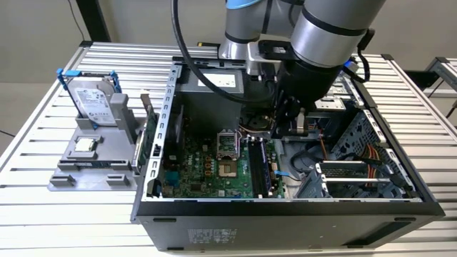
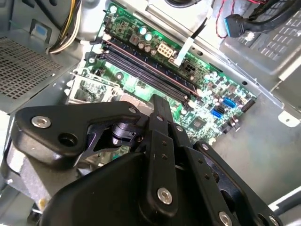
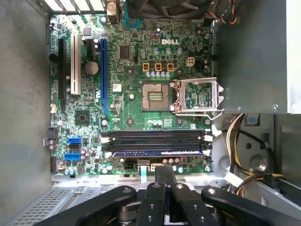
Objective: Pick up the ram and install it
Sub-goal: 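Press down the ram until it locks into place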
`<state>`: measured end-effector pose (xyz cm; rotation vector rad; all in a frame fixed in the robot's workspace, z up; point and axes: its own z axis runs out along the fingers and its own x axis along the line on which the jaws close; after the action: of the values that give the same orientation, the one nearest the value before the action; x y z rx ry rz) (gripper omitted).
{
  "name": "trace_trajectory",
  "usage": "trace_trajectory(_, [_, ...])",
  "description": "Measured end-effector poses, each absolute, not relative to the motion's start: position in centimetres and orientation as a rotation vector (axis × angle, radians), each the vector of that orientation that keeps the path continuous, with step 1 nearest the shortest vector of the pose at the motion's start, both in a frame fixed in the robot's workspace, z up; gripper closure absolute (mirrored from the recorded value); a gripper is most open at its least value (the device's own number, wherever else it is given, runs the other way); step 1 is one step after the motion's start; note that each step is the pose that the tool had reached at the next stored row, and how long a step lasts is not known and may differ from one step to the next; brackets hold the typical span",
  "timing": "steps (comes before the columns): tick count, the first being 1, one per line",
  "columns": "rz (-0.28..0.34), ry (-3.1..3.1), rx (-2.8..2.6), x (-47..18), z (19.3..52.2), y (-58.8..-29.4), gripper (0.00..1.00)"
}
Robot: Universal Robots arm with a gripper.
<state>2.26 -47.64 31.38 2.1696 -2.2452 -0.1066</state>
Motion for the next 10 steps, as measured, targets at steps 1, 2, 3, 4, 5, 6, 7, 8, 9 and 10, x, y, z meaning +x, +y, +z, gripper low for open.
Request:
trace_trajectory(1, [-0.107, -2.245, 2.169, 2.3, 31.8, -47.6, 1.0])
trace_trajectory(2, [-0.107, -2.245, 2.169, 2.3, 32.2, -47.6, 1.0])
trace_trajectory(3, [-0.107, -2.245, 2.169, 2.3, 32.5, -47.6, 1.0])
trace_trajectory(4, [-0.107, -2.245, 2.169, 2.3, 32.9, -47.6, 1.0])
trace_trajectory(5, [-0.107, -2.245, 2.169, 2.3, 33.3, -47.6, 1.0])
trace_trajectory(6, [-0.107, -2.245, 2.169, 2.3, 33.7, -47.6, 1.0])
trace_trajectory(7, [-0.107, -2.245, 2.169, 2.3, 34.1, -47.6, 1.0])
trace_trajectory(8, [-0.107, -2.245, 2.169, 2.3, 34.3, -47.6, 1.0])
trace_trajectory(9, [-0.107, -2.245, 2.169, 2.3, 34.7, -47.6, 1.0])
trace_trajectory(10, [-0.107, -2.245, 2.169, 2.3, 35.0, -47.6, 1.0])
